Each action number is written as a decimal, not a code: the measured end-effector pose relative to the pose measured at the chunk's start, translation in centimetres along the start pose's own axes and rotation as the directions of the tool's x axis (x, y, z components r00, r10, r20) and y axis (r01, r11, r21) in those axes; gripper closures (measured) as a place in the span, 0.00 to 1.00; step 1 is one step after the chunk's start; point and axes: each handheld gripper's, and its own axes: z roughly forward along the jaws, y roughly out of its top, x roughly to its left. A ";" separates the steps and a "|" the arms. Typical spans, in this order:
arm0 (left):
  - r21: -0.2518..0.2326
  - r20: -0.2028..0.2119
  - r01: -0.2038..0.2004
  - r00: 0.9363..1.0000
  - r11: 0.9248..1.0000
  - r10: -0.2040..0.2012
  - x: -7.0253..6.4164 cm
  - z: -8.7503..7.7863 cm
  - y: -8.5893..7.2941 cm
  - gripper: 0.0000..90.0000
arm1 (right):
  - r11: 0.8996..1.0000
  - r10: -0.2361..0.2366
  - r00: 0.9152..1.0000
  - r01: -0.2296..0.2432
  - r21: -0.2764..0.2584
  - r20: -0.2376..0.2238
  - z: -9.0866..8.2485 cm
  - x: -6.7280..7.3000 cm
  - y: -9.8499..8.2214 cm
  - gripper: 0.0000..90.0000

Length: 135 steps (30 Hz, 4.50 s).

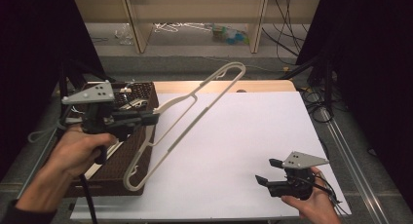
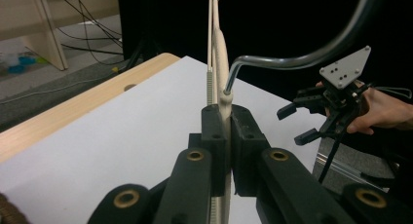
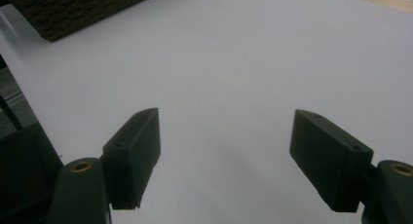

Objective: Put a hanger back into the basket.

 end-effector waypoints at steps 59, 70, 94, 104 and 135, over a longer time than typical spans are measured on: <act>0.235 -0.398 0.152 0.916 0.960 -0.047 18.1 -6.2 -11.6 0.95 | 0.999 0.023 1.000 -0.023 0.036 -0.001 0.5 -0.2 -0.8 0.31; 0.236 -0.379 0.143 0.924 0.961 -0.045 18.0 -6.7 -10.9 0.95 | 0.999 0.017 1.000 -0.017 0.034 -0.005 0.6 -0.3 -0.9 0.31; 0.307 -0.356 0.173 0.933 0.936 -0.055 19.5 -5.0 -12.5 0.95 | 0.999 0.020 1.000 -0.020 0.038 -0.005 0.5 -0.3 -0.9 0.31; 0.321 -0.504 0.165 0.863 0.933 0.021 21.1 -4.5 -13.5 0.87 | 0.999 0.019 1.000 -0.019 0.043 -0.007 0.5 -0.5 -1.0 0.31; 0.063 -0.426 0.106 0.902 0.992 -0.069 11.7 -1.9 -12.8 0.49 | 0.999 0.029 1.000 -0.029 0.024 0.005 0.5 -0.5 -0.9 0.31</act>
